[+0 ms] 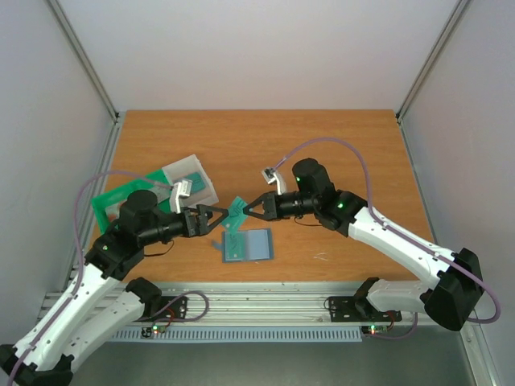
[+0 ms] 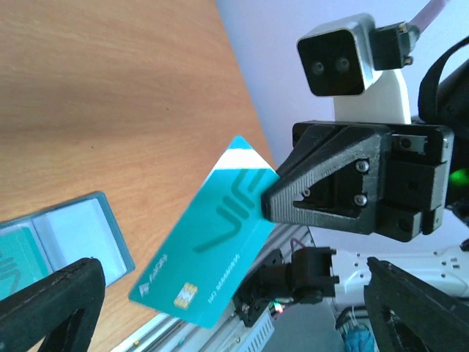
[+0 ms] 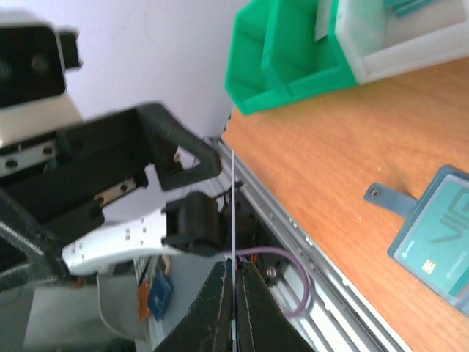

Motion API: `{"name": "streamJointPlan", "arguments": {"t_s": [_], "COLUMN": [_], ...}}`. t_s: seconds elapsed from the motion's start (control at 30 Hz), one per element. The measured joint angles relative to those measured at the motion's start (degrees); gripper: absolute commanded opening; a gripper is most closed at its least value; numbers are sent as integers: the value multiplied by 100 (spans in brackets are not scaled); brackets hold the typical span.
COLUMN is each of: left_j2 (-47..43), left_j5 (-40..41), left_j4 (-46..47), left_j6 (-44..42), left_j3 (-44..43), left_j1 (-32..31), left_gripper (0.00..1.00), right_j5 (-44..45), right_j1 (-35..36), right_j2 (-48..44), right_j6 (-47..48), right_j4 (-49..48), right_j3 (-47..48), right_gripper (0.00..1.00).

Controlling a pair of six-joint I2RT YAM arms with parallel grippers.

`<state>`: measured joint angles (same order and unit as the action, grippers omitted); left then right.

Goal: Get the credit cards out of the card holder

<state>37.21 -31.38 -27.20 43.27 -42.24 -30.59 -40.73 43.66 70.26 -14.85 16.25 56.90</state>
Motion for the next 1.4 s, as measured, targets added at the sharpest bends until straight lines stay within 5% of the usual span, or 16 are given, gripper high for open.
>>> {"name": "streamJointPlan", "arguments": {"t_s": [0.43, 0.63, 0.87, 0.97, 1.2, 1.4], "left_j2": [-774, -455, -94, -116, -225, -229], "left_j5": [785, 623, 417, 413, 400, 439], "left_j4": [702, 1633, 2474, 2612, 2660, 2452], "left_j6": [1174, 1781, 2253, 2378, 2391, 2092], "left_j3": [697, 1056, 1145, 1174, 1239, 1222], "left_j1": [0, 0, -2, -2, -2, 0], "left_gripper": [78, 52, 6, 0, 0, 0], "right_j5": [905, 1027, 1246, 1320, 1303, 1244], "right_j1": [20, 105, 173, 170, 177, 184], "right_j2": [39, 92, 92, 85, 81, 59], "right_j6": [-1628, -2031, -2326, -2409, -2522, -2455], "right_j4": [-1685, -2144, -2398, -2483, -2603, -2551], "right_j3": [-243, -245, -439, -553, -706, -721], "right_gripper": [1, 1, 1, 3, 20, 52]}}
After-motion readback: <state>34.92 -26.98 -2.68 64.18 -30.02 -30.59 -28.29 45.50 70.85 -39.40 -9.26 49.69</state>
